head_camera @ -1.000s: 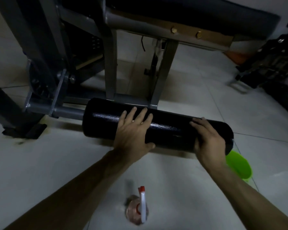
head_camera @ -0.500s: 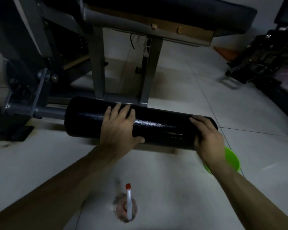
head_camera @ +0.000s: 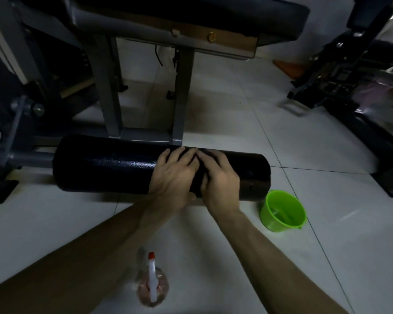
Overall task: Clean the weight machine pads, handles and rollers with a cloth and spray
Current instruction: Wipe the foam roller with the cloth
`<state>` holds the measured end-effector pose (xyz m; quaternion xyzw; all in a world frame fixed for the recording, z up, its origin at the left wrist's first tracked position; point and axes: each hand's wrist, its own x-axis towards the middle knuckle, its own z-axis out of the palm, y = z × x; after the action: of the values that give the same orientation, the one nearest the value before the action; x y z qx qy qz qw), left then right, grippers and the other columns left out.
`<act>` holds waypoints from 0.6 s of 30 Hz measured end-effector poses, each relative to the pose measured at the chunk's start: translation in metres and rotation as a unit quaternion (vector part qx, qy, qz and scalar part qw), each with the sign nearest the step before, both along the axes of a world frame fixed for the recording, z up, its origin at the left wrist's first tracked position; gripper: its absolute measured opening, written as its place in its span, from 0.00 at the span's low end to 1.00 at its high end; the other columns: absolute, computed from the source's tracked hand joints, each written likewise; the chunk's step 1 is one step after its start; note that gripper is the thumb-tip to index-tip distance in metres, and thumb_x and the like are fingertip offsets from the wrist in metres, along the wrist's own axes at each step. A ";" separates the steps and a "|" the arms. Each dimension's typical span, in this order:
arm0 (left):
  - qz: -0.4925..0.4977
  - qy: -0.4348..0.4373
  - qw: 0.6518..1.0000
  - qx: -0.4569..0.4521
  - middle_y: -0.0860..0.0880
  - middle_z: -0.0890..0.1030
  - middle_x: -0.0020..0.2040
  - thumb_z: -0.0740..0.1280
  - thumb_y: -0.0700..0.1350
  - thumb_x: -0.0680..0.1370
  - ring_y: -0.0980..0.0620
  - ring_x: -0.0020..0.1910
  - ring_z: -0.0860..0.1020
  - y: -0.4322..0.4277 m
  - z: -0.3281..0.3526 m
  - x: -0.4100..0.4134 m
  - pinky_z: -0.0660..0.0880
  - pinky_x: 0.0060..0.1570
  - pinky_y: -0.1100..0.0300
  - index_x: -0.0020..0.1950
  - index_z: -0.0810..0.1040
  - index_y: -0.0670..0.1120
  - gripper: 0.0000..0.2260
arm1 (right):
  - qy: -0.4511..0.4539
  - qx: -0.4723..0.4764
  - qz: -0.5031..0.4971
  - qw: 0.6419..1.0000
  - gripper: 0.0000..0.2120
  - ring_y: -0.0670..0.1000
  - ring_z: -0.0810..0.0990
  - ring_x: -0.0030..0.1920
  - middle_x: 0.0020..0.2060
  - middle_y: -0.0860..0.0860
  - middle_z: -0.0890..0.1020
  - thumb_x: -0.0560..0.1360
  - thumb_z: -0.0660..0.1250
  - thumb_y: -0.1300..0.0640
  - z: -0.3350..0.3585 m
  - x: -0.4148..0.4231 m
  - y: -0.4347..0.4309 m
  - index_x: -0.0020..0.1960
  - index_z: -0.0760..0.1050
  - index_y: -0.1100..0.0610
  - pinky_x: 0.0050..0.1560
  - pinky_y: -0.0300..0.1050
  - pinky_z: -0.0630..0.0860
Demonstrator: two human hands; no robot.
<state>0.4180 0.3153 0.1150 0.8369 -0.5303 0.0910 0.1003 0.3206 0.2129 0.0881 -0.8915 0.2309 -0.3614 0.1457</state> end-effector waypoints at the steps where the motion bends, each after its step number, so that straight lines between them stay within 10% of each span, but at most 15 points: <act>1: 0.000 -0.009 1.000 0.000 0.51 0.60 0.82 0.76 0.58 0.68 0.48 0.80 0.56 0.001 -0.002 0.001 0.50 0.79 0.47 0.81 0.60 0.50 0.46 | 0.018 -0.020 0.025 0.999 0.28 0.57 0.79 0.64 0.67 0.55 0.78 0.70 0.64 0.65 0.001 -0.006 -0.009 0.69 0.79 0.54 0.64 0.52 0.77; 10: 0.007 -0.014 1.000 0.009 0.52 0.65 0.79 0.80 0.53 0.64 0.46 0.77 0.62 -0.009 -0.003 0.004 0.56 0.77 0.45 0.80 0.61 0.49 0.49 | -0.045 -0.002 -0.152 0.987 0.30 0.54 0.81 0.62 0.64 0.52 0.80 0.66 0.63 0.72 -0.003 -0.081 -0.072 0.65 0.82 0.55 0.65 0.47 0.76; 18: 0.004 0.020 0.999 0.033 0.56 0.62 0.80 0.79 0.59 0.65 0.49 0.78 0.60 -0.009 0.010 0.013 0.57 0.75 0.51 0.81 0.58 0.53 0.49 | 0.022 -0.055 -0.026 0.998 0.34 0.52 0.79 0.65 0.69 0.50 0.78 0.64 0.65 0.70 -0.002 -0.070 -0.046 0.68 0.80 0.52 0.62 0.43 0.76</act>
<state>0.4308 0.3059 0.1252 0.8437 -0.5273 0.0568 0.0825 0.2510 0.1665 0.0860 -0.8996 0.2372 -0.3575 0.0814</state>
